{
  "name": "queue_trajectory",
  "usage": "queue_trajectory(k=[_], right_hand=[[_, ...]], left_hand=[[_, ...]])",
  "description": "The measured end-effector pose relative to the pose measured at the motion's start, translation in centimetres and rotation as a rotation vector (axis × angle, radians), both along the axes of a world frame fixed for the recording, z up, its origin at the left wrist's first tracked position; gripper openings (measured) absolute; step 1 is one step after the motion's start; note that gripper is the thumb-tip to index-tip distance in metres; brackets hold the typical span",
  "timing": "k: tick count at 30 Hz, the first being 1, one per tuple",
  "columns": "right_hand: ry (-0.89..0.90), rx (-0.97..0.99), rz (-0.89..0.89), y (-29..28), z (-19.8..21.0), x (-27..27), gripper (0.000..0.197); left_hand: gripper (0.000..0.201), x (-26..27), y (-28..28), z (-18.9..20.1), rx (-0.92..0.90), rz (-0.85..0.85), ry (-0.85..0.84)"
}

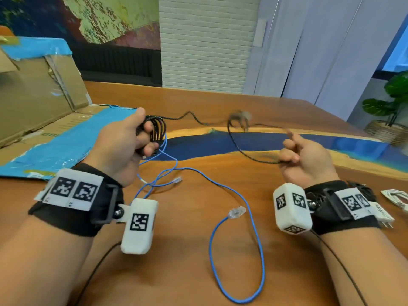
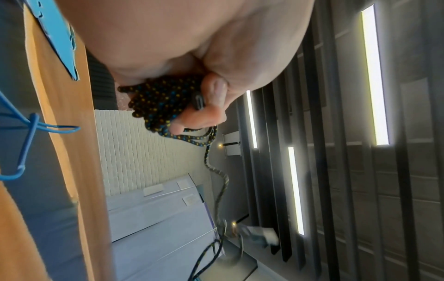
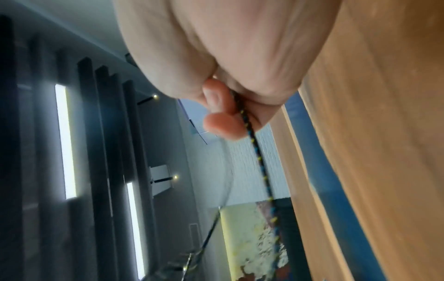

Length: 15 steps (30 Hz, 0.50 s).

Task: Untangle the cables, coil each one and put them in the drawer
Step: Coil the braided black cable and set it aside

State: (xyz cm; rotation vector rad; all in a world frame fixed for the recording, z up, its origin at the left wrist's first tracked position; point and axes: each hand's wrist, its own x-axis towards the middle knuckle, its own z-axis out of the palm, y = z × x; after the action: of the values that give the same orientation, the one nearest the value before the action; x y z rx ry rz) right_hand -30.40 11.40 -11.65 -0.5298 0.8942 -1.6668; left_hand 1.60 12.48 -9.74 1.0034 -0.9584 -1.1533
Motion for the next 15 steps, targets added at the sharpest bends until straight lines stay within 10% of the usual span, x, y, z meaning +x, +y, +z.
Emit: queue_trajectory(k=[7, 15], right_hand=[[0.994, -0.008, -0.106, 0.8, 0.1, 1.9, 0.049], [0.998, -0.505, 0.410, 2.8, -0.2, 8.0, 0.063]], left_hand=[[0.039, -1.0, 0.4, -0.3, -0.035, -0.013, -0.077], [0.043, -4.1, 2.1, -1.6, -0.080, -0.315, -0.214]])
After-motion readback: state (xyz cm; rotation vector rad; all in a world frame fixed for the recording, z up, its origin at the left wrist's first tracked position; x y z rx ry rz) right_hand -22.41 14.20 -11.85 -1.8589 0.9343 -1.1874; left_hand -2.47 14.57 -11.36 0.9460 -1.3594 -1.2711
